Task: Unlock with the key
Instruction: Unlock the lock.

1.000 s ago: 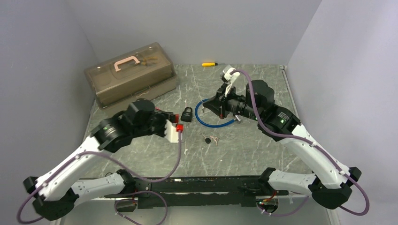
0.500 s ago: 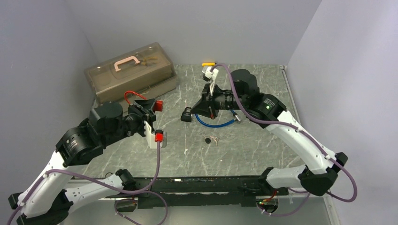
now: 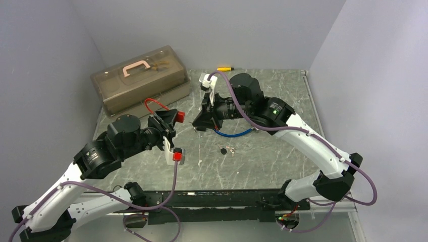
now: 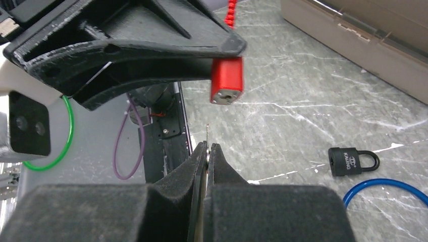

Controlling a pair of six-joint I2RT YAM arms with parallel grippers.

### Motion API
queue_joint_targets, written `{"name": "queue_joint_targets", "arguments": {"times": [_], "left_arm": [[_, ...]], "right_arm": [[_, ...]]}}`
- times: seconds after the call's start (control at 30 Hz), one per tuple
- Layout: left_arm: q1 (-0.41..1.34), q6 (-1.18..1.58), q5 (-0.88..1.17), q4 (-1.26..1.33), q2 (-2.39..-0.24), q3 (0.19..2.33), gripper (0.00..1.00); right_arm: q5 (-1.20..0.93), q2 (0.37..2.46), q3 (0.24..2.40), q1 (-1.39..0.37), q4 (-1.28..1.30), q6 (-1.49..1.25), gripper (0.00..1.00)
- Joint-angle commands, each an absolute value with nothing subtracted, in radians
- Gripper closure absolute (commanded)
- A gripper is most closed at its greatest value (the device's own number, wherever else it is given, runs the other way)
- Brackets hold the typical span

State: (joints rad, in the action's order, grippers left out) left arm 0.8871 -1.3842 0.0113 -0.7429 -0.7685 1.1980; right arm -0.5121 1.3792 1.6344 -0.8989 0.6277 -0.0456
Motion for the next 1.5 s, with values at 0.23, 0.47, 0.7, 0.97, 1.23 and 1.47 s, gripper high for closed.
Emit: {"name": "queue_joint_targets", "arguments": {"times": [0.23, 0.47, 0.7, 0.97, 1.23, 1.47], "left_arm": [[0.973, -1.451, 0.003, -0.528, -0.719, 1.121, 1.00], [0.983, -1.455, 0.003, -0.539, -0.716, 1.109, 1.00], [0.982, -1.456, -0.068, -0.522, -0.722, 1.090, 1.00], [0.982, -1.459, -0.092, -0.491, -0.730, 1.076, 1.00], [0.983, -1.456, -0.082, -0.484, -0.728, 1.083, 1.00], [0.984, -1.457, -0.062, -0.492, -0.722, 1.083, 1.00]], "right_arm": [[-0.406, 1.385, 1.693, -0.956, 0.659, -0.009, 1.00], [-0.383, 1.373, 1.692, -0.960, 0.662, 0.024, 1.00], [-0.368, 1.345, 1.682, -0.960, 0.673, 0.031, 1.00], [-0.368, 1.321, 1.673, -0.960, 0.675, 0.025, 1.00], [-0.385, 1.337, 1.678, -0.962, 0.663, 0.025, 1.00], [-0.383, 1.347, 1.688, -0.963, 0.654, 0.028, 1.00]]}}
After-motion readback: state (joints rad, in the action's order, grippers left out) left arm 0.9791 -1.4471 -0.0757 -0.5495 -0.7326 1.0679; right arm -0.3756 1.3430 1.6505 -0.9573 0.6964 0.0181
